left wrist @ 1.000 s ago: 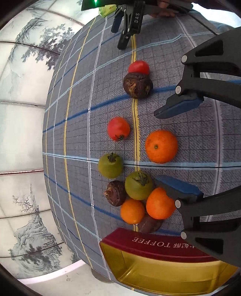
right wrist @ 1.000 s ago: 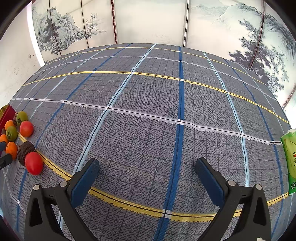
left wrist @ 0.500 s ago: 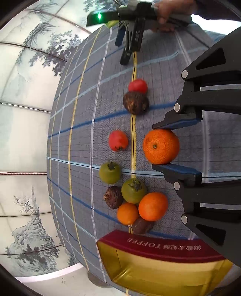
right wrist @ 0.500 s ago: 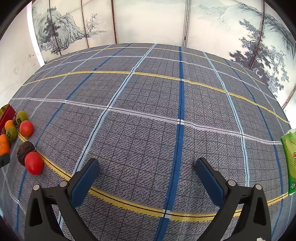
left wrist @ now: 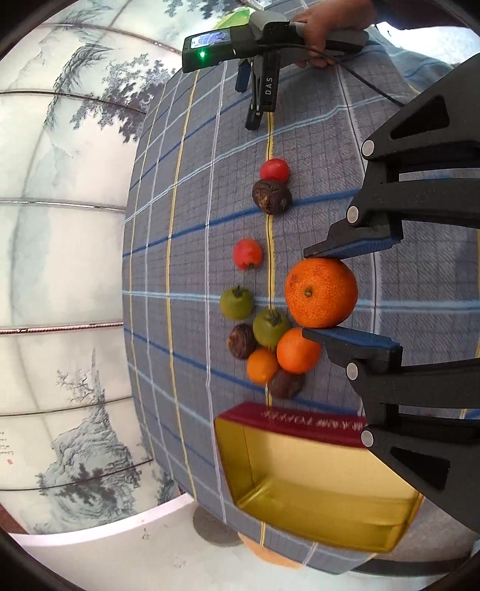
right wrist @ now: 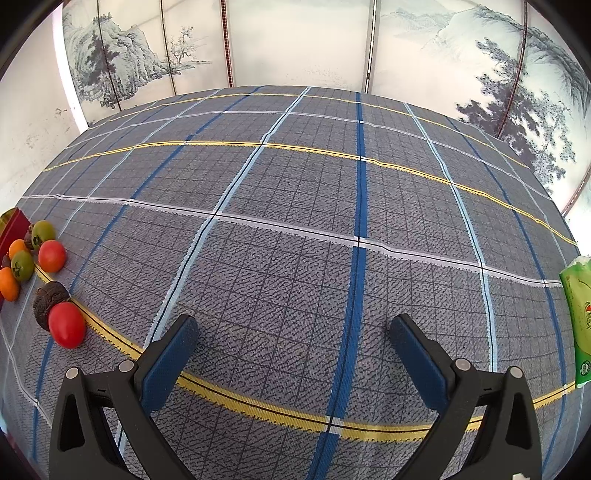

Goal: Organize fruits
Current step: 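Lift the orange with the left gripper and carry it over the tin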

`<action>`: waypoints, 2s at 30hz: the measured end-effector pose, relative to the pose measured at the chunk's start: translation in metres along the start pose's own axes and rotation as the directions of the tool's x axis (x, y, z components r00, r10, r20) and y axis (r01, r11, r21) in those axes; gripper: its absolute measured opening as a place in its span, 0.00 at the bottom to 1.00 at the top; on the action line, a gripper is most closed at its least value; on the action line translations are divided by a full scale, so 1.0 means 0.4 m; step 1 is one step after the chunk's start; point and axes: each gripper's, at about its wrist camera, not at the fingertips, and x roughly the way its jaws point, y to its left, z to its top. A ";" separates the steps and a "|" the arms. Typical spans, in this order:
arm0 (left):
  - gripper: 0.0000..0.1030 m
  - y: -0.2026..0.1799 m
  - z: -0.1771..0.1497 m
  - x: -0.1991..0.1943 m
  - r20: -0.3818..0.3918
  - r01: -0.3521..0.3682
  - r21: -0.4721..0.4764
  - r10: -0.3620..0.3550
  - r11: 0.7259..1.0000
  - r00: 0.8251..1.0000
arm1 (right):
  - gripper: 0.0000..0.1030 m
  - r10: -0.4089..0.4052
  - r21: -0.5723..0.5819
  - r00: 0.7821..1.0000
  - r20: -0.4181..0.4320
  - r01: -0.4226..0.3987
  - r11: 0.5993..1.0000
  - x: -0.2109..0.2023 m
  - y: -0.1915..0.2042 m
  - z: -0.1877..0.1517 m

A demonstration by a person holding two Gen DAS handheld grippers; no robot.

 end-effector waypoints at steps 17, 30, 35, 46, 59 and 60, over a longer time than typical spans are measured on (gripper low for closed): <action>0.35 0.114 -0.040 -0.045 0.035 -0.115 -0.028 0.116 0.993 0.993 | 1.00 -0.012 0.013 1.000 0.002 0.012 1.000 -0.003 0.002 -0.003; 0.35 0.262 -0.032 -0.006 0.005 -0.246 0.005 0.246 0.969 0.969 | 1.00 -0.011 0.013 1.000 0.003 0.011 1.000 -0.003 0.001 -0.004; 0.35 0.335 -0.010 0.032 -0.016 -0.304 0.027 0.305 0.952 0.952 | 1.00 -0.011 0.012 1.000 0.003 0.011 1.000 -0.003 0.002 -0.004; 0.36 0.446 0.038 0.148 -0.083 -0.376 0.066 0.380 0.924 0.921 | 1.00 -0.017 0.021 1.000 0.004 0.016 1.000 -0.004 -0.002 -0.004; 0.37 0.500 0.061 0.234 -0.144 -0.413 0.104 0.425 0.905 0.894 | 1.00 -0.019 0.024 1.000 0.005 0.019 1.000 -0.003 -0.001 -0.005; 0.37 0.501 0.064 0.237 -0.150 -0.411 0.105 0.423 0.905 0.894 | 1.00 -0.019 0.024 1.000 0.005 0.019 1.000 -0.003 -0.001 -0.005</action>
